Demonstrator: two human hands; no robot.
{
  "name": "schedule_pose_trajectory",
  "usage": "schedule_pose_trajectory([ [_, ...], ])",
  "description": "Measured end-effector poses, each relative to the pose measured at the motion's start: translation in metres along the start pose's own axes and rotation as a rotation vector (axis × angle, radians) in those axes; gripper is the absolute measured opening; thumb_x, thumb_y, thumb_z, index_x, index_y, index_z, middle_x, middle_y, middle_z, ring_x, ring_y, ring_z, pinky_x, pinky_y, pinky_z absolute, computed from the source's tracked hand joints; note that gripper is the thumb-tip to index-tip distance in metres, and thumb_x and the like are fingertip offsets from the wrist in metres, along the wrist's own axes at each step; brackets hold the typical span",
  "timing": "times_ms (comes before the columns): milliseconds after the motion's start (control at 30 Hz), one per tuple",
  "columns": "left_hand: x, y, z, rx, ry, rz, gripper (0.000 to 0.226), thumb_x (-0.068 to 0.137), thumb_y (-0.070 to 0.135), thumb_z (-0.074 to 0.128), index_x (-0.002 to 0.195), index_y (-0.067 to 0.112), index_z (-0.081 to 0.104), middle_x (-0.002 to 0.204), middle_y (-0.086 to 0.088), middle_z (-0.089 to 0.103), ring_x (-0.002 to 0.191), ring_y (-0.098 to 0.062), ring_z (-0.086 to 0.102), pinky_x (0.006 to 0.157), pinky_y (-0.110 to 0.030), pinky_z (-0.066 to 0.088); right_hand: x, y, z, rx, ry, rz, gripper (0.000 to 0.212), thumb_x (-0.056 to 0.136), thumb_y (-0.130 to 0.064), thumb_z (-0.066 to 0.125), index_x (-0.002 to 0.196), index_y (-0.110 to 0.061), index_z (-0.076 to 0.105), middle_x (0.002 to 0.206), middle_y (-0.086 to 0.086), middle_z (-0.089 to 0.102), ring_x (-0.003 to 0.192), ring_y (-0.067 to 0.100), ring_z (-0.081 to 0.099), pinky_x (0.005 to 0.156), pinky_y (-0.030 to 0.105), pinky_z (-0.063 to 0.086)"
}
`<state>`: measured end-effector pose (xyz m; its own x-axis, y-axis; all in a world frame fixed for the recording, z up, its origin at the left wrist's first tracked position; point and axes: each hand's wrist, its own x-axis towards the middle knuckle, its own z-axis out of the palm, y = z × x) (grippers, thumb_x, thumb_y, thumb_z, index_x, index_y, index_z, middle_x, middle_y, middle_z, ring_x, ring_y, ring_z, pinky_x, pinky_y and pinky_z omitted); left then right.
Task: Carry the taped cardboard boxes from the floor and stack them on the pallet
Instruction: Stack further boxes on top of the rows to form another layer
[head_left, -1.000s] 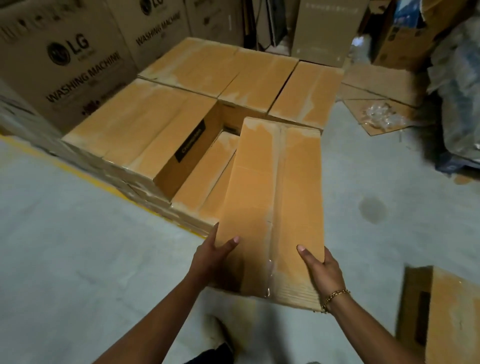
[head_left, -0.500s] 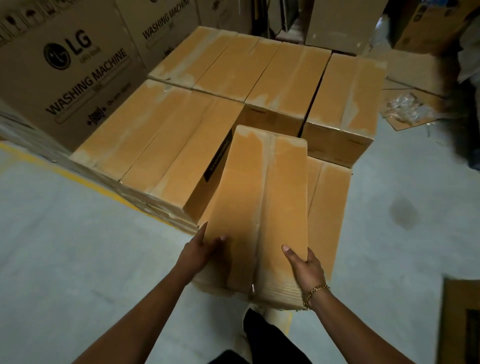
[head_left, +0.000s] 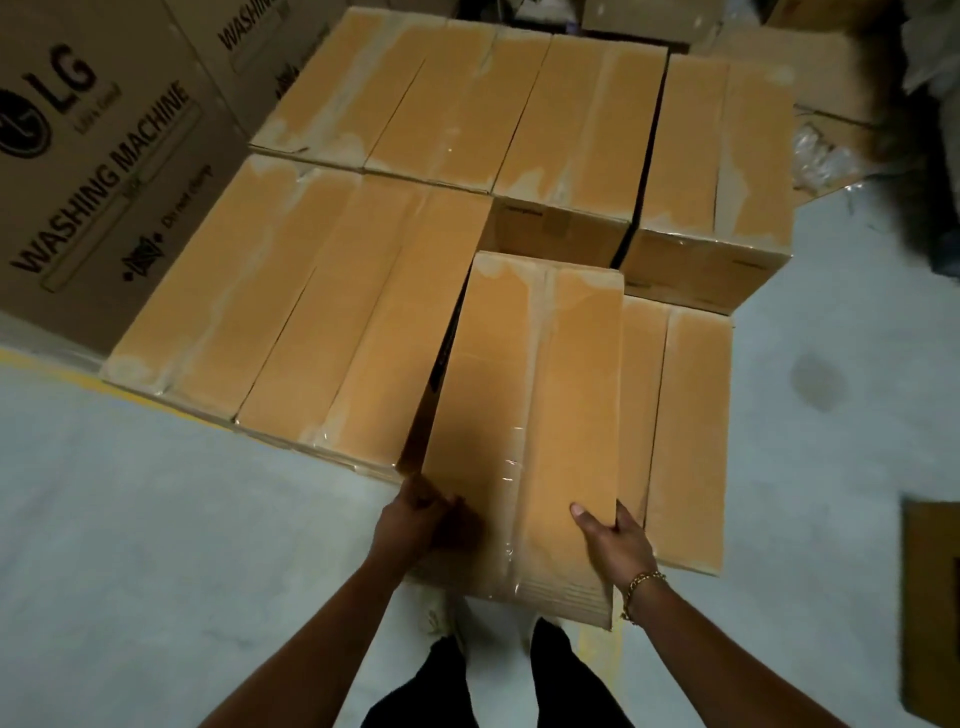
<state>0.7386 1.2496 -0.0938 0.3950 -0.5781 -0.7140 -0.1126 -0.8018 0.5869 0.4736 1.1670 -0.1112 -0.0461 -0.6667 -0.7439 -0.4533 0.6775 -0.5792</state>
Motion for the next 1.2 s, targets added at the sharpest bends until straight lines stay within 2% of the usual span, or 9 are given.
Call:
schedule_pose_trajectory([
  [100,0.013,-0.012,-0.013,0.048,-0.02,-0.005,0.046,0.09,0.047,0.073,0.125,0.03,0.049,0.113,0.007,0.062,0.112,-0.024,0.061,0.105,-0.048,0.049,0.006,0.003,0.018,0.002,0.011,0.032,0.054,0.086,-0.051,0.073,0.128,-0.019,0.064,0.119,0.0,0.069,0.121,0.028,0.06,0.098,0.032,0.044],
  [200,0.022,-0.028,-0.029,0.078,-0.031,0.023,0.061,0.082,0.05,0.075,0.133,0.027,0.051,0.119,0.003,0.066,0.11,-0.025,0.063,0.101,-0.05,0.052,0.02,0.02,0.036,0.021,0.056,0.067,0.083,0.066,-0.072,0.067,0.129,-0.018,0.064,0.128,0.006,0.067,0.12,0.028,0.06,0.108,0.043,0.045],
  [367,0.025,-0.04,-0.054,0.189,-0.045,0.176,0.043,0.078,0.036,0.074,0.117,0.035,0.058,0.113,0.011,0.067,0.106,-0.021,0.066,0.09,-0.04,0.057,0.017,0.017,0.052,-0.037,0.068,0.054,0.081,0.075,-0.07,0.062,0.14,-0.022,0.056,0.133,0.005,0.064,0.122,0.028,0.058,0.108,0.042,0.044],
  [500,0.016,-0.048,-0.062,0.636,0.027,0.447,0.092,0.07,0.061,0.077,0.147,0.03,0.04,0.141,0.004,0.041,0.124,-0.021,0.045,0.097,-0.041,0.047,-0.013,0.013,0.051,-0.155,0.009,-0.072,0.063,0.085,-0.058,0.071,0.136,-0.029,0.05,0.116,-0.008,0.065,0.109,0.019,0.061,0.093,0.033,0.046],
  [633,0.016,-0.06,-0.077,0.945,0.063,0.743,0.136,0.05,0.09,0.065,0.159,0.018,0.028,0.163,-0.009,0.026,0.144,-0.033,0.032,0.11,-0.052,0.037,-0.043,0.027,0.044,-0.318,-0.133,-0.191,0.111,0.06,-0.068,0.087,0.149,-0.036,0.029,0.131,-0.019,0.055,0.117,0.01,0.057,0.101,0.032,0.048],
  [800,0.032,-0.078,-0.092,1.233,-0.07,0.821,0.16,0.042,0.104,0.047,0.162,0.007,0.005,0.17,-0.017,-0.003,0.156,-0.037,0.002,0.121,-0.059,0.009,-0.054,0.063,0.053,-0.675,-0.121,-0.179,0.169,0.031,-0.085,0.083,0.156,-0.031,-0.017,0.159,-0.002,0.033,0.134,0.027,0.048,0.101,0.053,0.05],
  [900,0.037,-0.08,-0.094,1.285,-0.081,0.84,0.162,0.038,0.094,0.066,0.161,0.006,0.01,0.168,-0.022,0.007,0.154,-0.042,0.012,0.117,-0.066,0.023,-0.066,0.06,0.061,-0.878,-0.104,-0.163,0.163,0.049,-0.064,0.089,0.151,-0.022,-0.031,0.166,0.001,0.015,0.138,0.03,0.041,0.103,0.054,0.047],
  [1067,0.041,-0.077,-0.094,1.224,-0.045,0.869,0.146,0.046,0.079,0.075,0.159,0.003,0.023,0.166,-0.021,0.021,0.151,-0.042,0.023,0.113,-0.064,0.031,-0.063,0.052,0.063,-0.955,0.014,-0.164,0.139,0.071,-0.042,0.081,0.152,-0.02,-0.03,0.164,0.001,0.024,0.13,0.028,0.047,0.099,0.048,0.047],
  [1200,0.051,-0.055,-0.092,1.191,0.014,0.872,0.132,0.047,0.063,0.086,0.154,0.005,0.034,0.145,-0.017,0.046,0.127,-0.039,0.046,0.09,-0.058,0.052,-0.047,0.033,0.059,-0.956,0.051,-0.186,0.132,0.076,-0.037,0.077,0.152,-0.022,-0.029,0.161,0.003,0.031,0.129,0.029,0.05,0.098,0.046,0.048],
])
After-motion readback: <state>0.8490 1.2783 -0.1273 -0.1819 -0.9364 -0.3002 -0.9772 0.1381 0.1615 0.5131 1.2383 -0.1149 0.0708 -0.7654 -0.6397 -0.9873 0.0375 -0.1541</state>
